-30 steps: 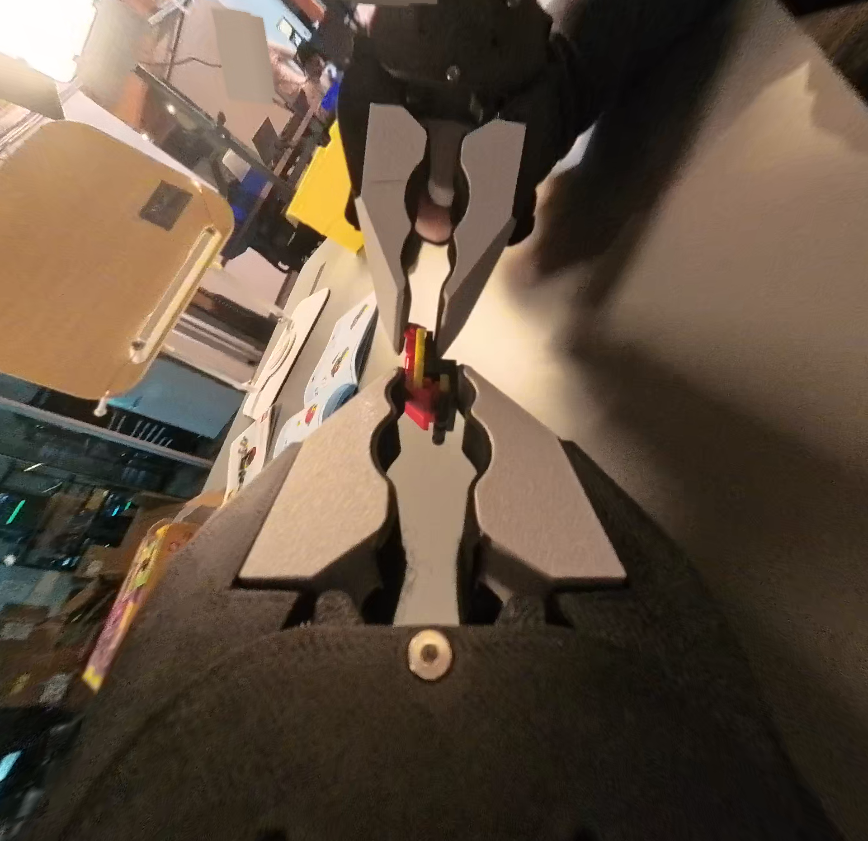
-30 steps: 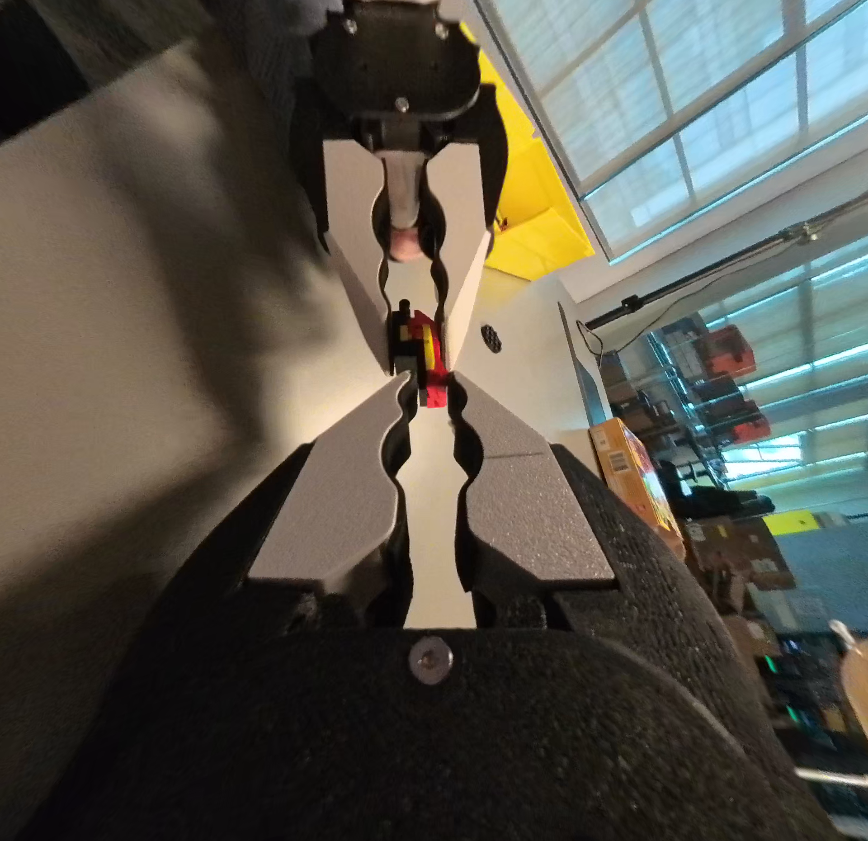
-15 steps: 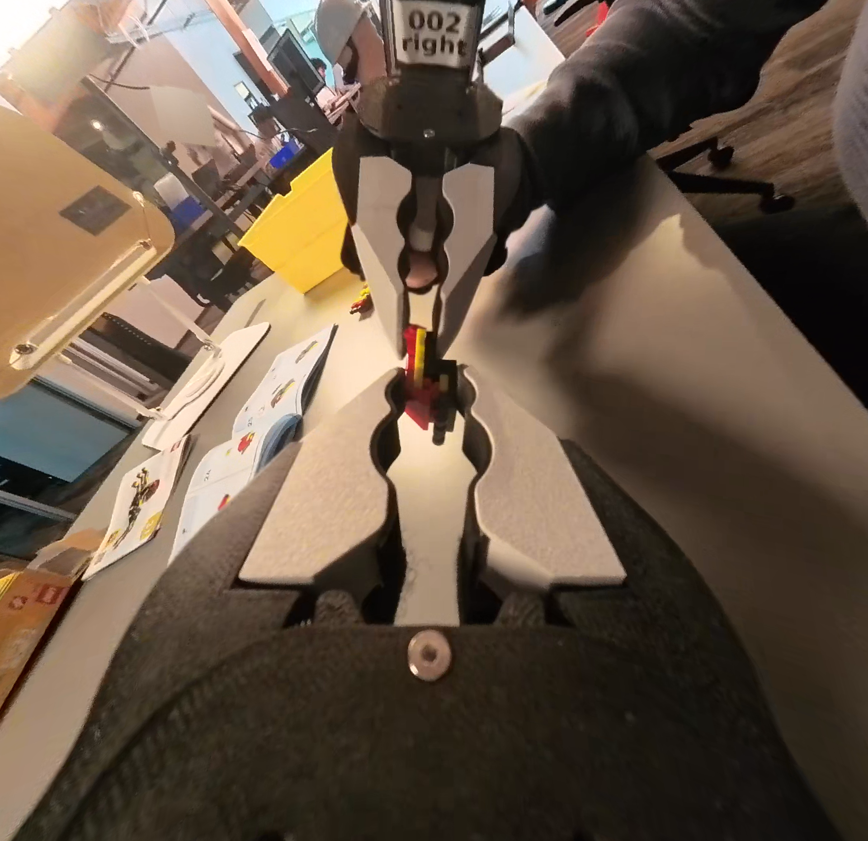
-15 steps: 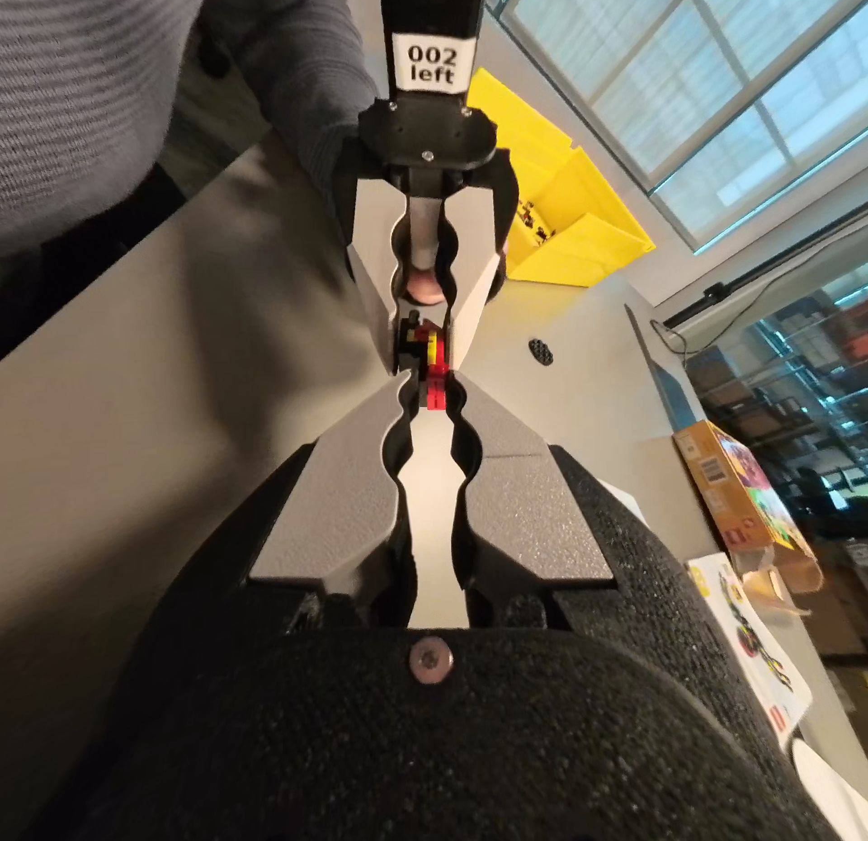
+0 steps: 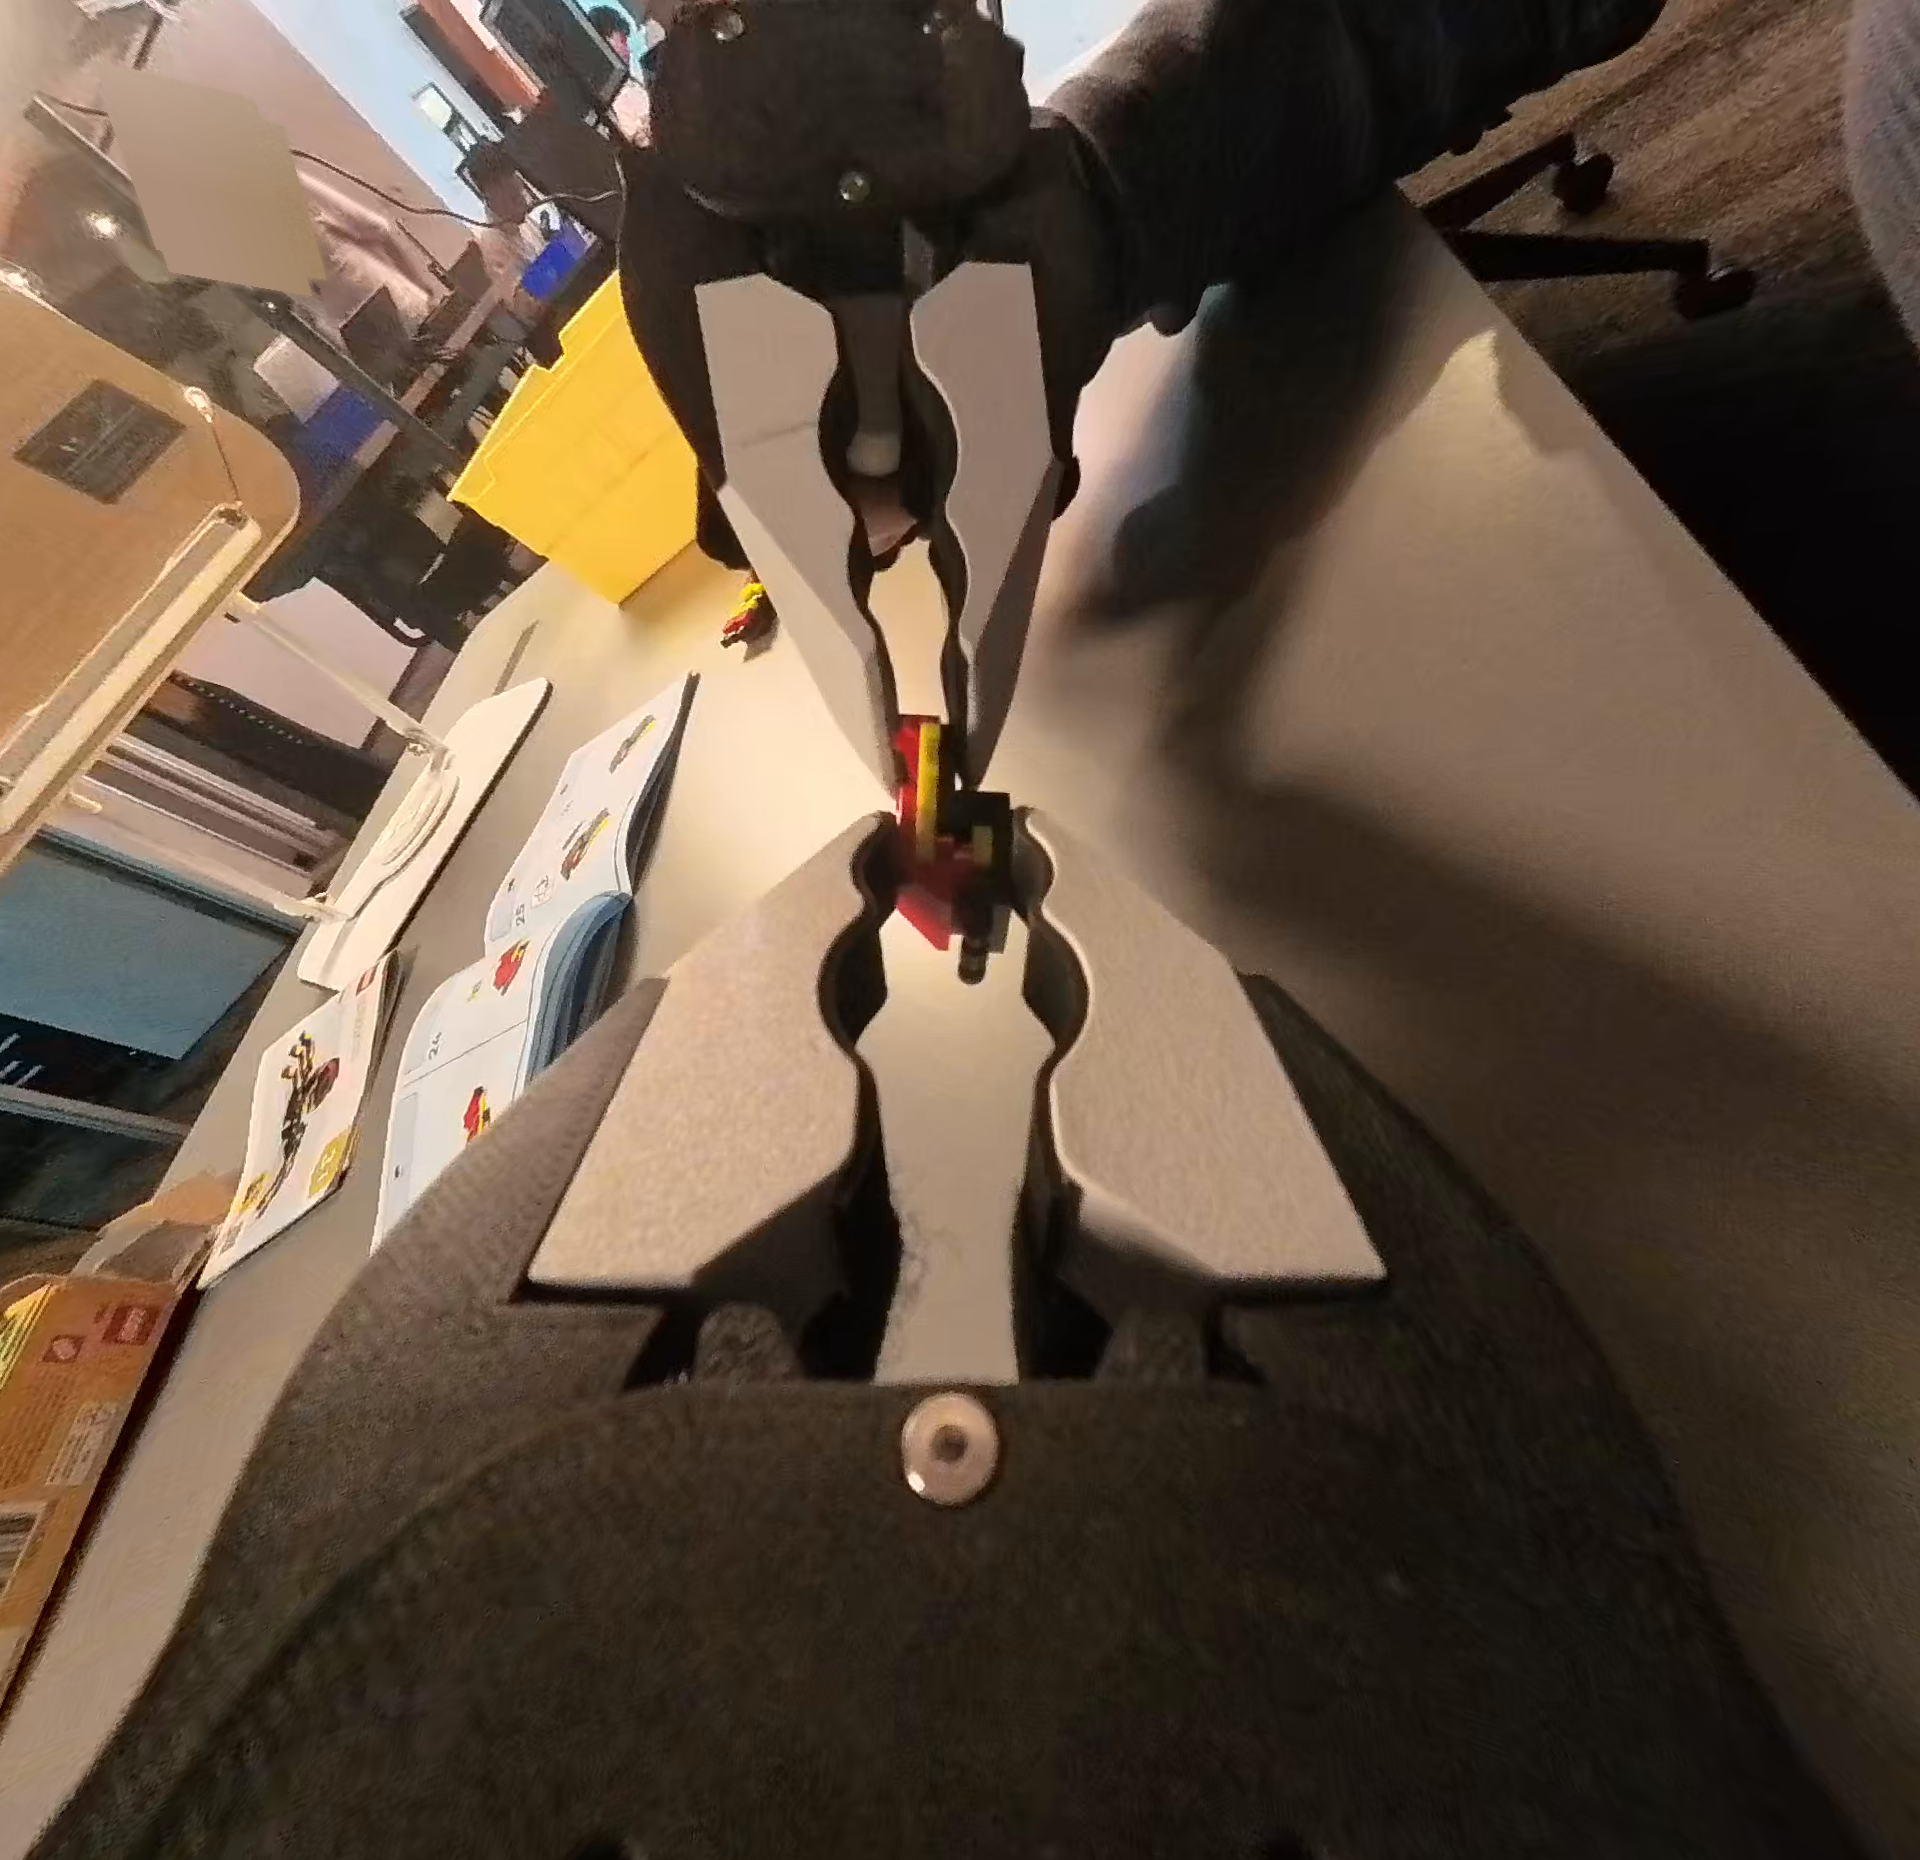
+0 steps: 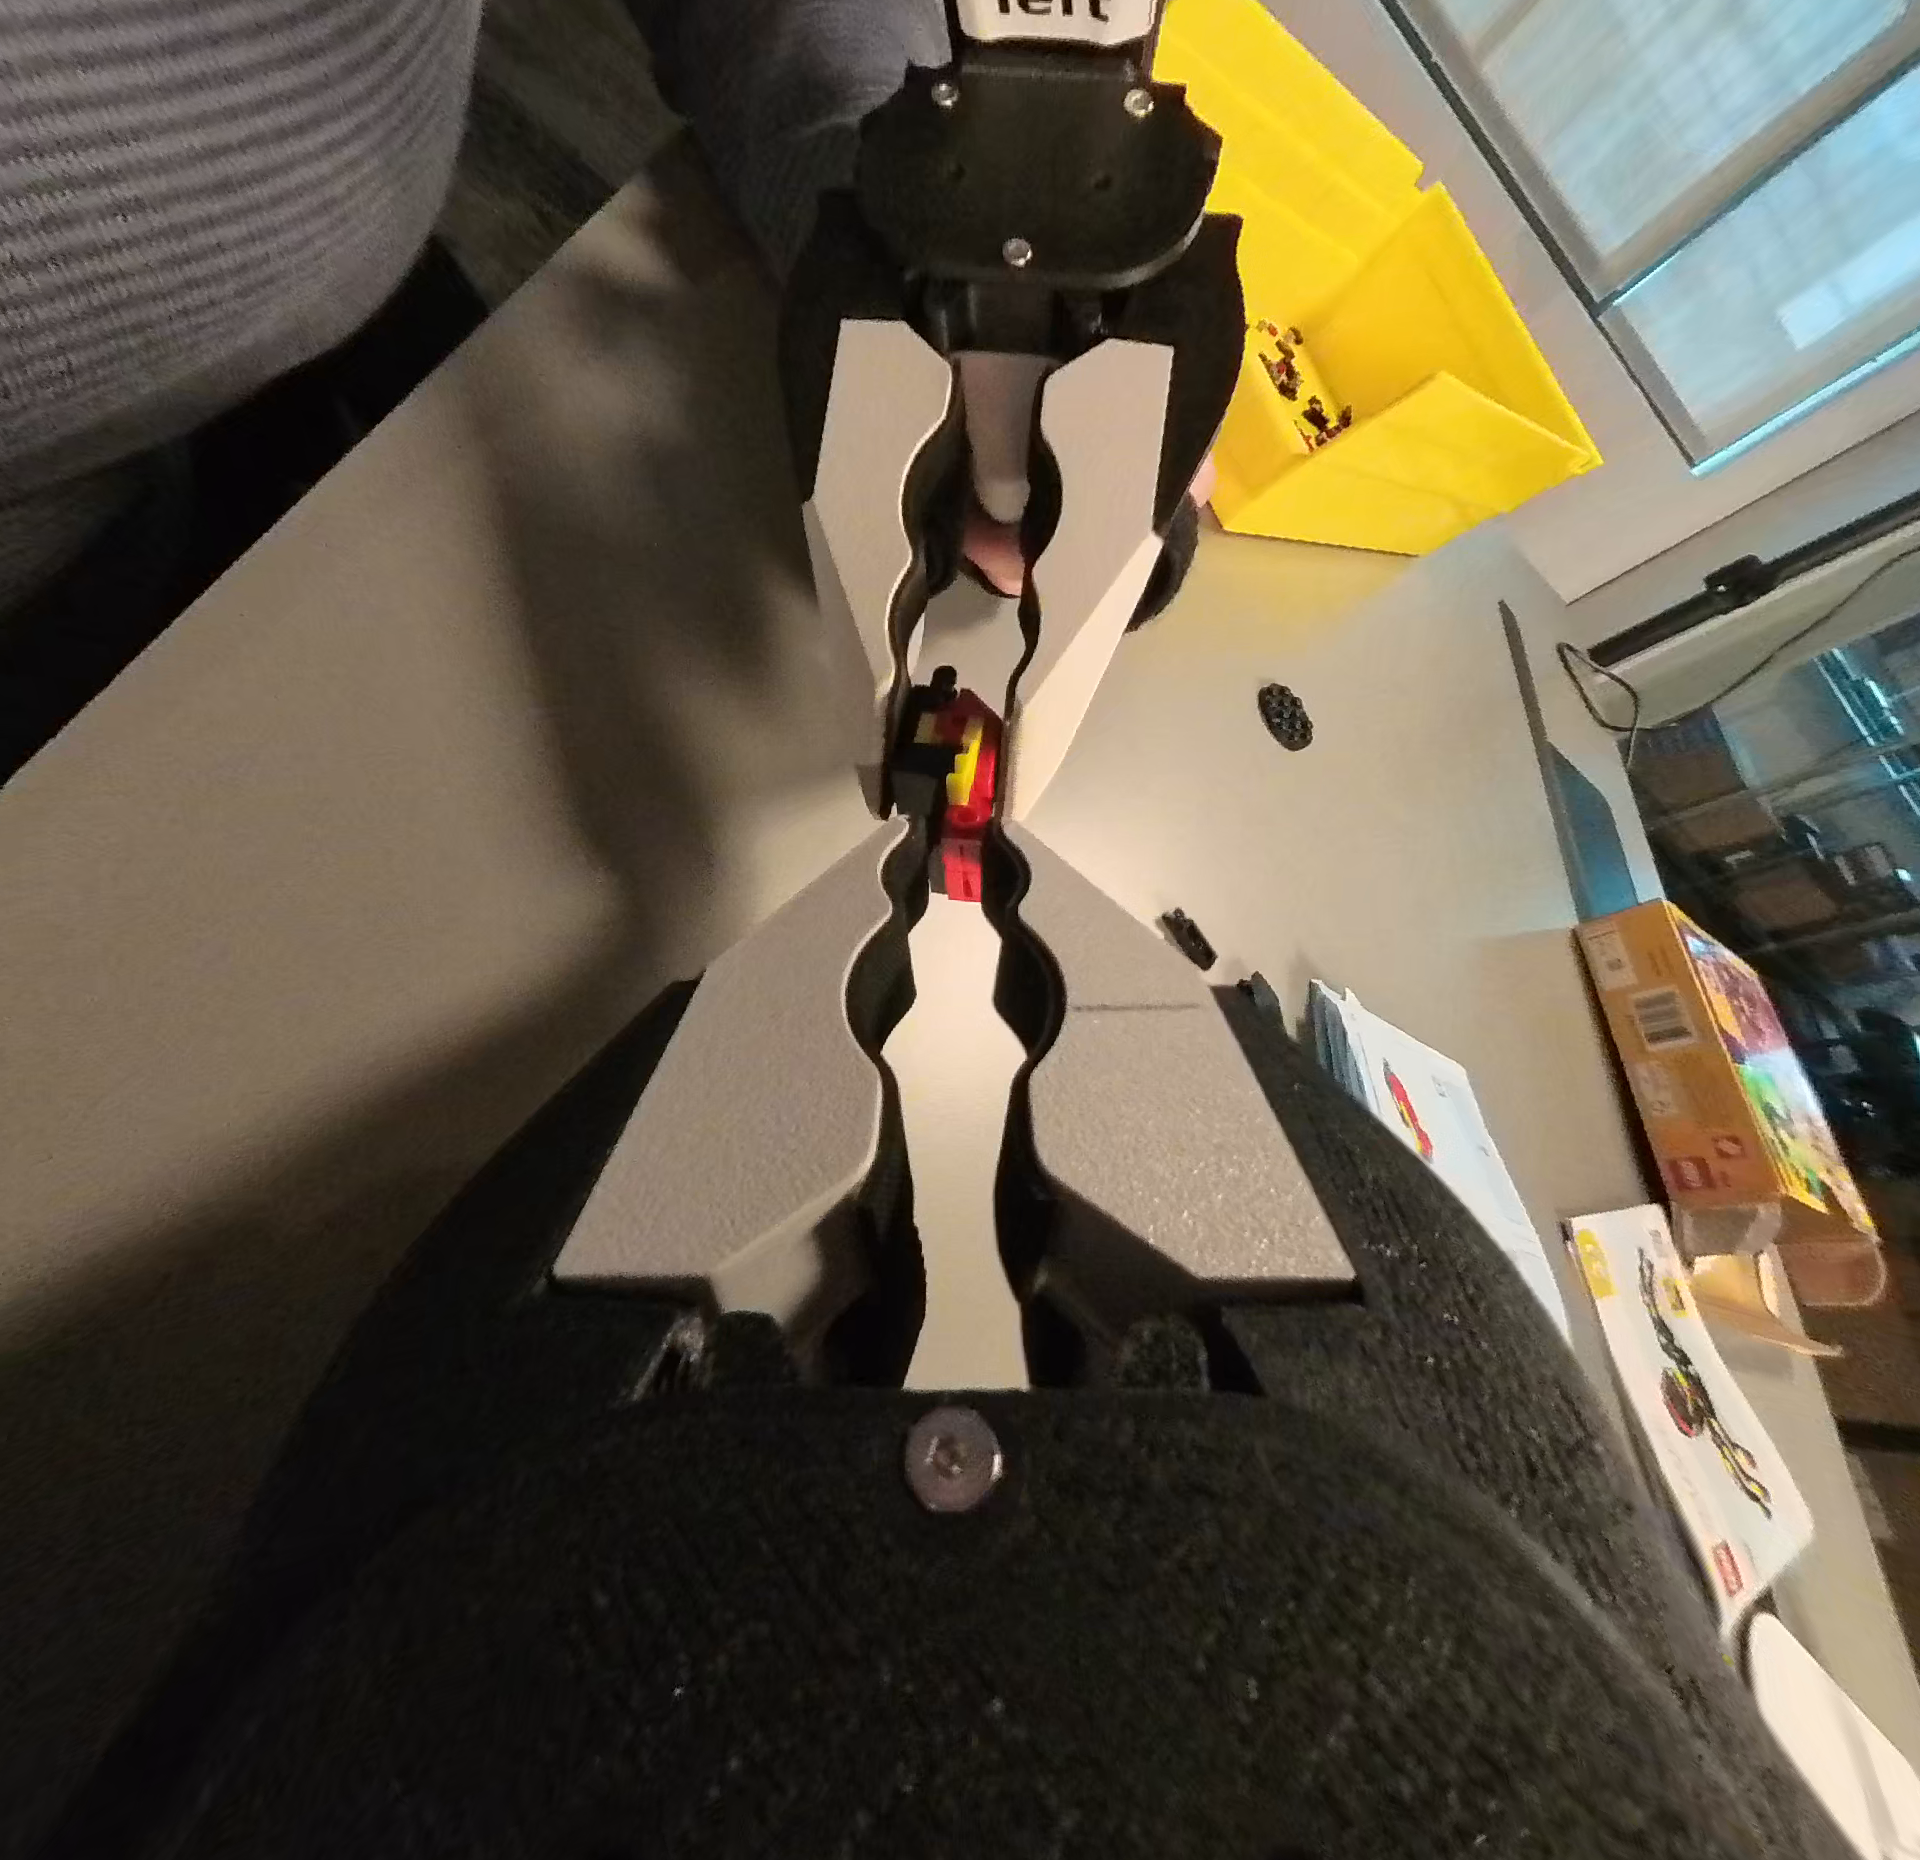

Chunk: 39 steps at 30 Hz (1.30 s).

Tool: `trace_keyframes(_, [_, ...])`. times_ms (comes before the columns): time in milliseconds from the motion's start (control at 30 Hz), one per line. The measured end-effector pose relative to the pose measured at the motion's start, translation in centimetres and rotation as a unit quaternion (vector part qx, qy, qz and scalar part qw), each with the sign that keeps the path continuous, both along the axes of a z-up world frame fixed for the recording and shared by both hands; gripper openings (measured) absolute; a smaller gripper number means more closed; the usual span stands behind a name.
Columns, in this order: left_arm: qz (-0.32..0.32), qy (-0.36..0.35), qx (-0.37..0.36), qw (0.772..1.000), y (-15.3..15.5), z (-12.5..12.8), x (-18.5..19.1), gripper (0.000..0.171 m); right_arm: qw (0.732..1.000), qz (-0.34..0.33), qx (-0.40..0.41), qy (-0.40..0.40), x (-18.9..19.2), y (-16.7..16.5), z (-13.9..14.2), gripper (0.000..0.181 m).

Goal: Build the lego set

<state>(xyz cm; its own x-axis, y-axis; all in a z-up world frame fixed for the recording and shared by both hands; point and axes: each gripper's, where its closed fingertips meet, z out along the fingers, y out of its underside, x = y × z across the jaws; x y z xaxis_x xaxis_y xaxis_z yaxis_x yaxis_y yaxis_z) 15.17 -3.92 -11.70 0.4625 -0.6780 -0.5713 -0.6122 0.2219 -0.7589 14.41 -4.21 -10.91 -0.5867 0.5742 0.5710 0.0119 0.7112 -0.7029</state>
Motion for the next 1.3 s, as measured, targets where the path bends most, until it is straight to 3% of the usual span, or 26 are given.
trace_keyframes(267, [0.000,-0.011,0.004,1.000,0.0,0.3,0.0,0.020,0.999,0.014,-0.020,0.023,0.0,0.0,0.4,0.009])
trace_keyframes(500, [-0.011,-0.015,0.016,1.000,-0.4,0.7,0.3,0.020,0.998,0.010,-0.046,0.029,-0.1,0.1,1.1,0.024])
trace_keyframes(833, [-0.021,-0.068,0.017,0.997,-0.5,2.1,-0.1,0.020,0.996,0.026,-0.052,0.062,0.4,-0.1,2.4,0.008])
trace_keyframes(1300, [-0.030,-0.073,0.043,0.996,-0.8,2.8,0.1,0.020,0.995,0.032,-0.062,0.077,0.6,-0.5,3.2,0.011])
